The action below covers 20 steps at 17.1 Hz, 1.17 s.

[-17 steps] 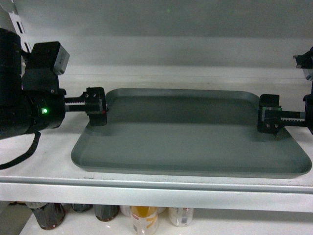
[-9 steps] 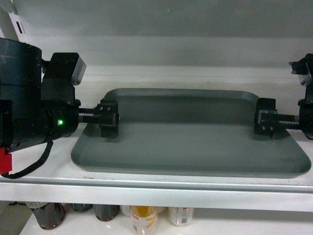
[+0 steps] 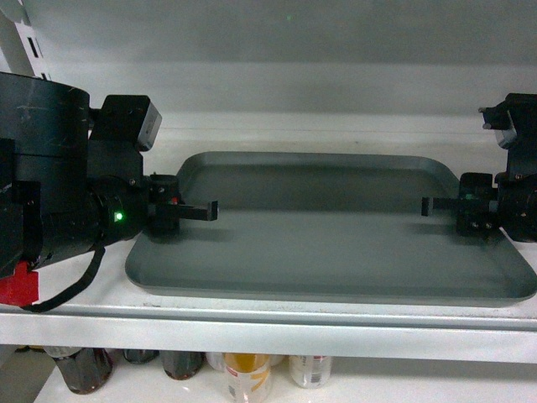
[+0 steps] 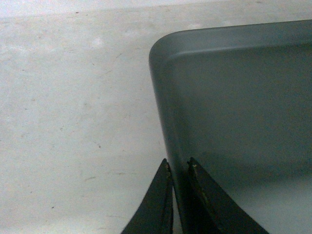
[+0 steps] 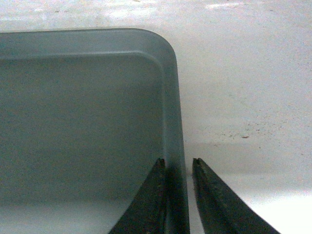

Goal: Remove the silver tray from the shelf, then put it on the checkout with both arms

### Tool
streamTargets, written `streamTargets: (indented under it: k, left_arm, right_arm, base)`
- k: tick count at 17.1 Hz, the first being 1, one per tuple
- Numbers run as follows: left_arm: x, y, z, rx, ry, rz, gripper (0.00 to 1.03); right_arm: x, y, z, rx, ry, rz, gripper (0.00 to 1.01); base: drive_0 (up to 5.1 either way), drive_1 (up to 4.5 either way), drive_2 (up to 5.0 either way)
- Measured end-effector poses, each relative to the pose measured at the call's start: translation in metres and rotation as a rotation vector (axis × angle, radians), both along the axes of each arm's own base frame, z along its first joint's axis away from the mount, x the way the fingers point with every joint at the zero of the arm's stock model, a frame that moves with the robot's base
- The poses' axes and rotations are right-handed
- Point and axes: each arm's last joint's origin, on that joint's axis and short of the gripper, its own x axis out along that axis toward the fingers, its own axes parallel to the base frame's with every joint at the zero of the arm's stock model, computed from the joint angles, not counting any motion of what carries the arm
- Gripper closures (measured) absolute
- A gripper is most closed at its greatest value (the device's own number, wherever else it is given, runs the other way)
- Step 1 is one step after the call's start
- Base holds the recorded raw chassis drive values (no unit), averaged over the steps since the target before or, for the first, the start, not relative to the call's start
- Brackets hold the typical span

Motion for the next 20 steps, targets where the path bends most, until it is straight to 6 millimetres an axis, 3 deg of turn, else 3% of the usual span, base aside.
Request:
streamTargets:
  k: [1, 3, 12, 16, 20]
  left_arm:
    - [0.001, 0.000, 0.001, -0.020, 0.000, 0.018, 0.97]
    - [0.002, -0.001, 0.001, -0.044, 0.004, 0.037, 0.99]
    - [-0.002, 0.003, 0.002, -0.037, 0.013, 0.052, 0.99]
    - [-0.013, 0.014, 0.004, -0.027, 0.017, 0.082, 0.99]
    - [-0.022, 0.015, 0.029, -0.029, -0.037, 0.090, 0.99]
  right_arm:
    - [-0.001, 0.002, 0.000, -0.002, -0.005, 0.008, 0.90]
    - [-0.003, 0.004, 0.001, 0.011, -0.009, 0.010, 0.97]
    - [-0.008, 0.011, 0.009, 0.031, -0.017, 0.017, 0.98]
    - [-0.012, 0.027, 0.013, 0.025, -0.023, 0.044, 0.98]
    - [-0.018, 0.031, 0.038, 0.027, -0.086, 0.040, 0.98]
  base:
    - [0.0, 0.00, 0.0]
    - [0.0, 0.00, 0.0]
    - [0.0, 0.00, 0.0]
    - [0.0, 0.00, 0.0]
    - [0.0, 0.00, 0.0]
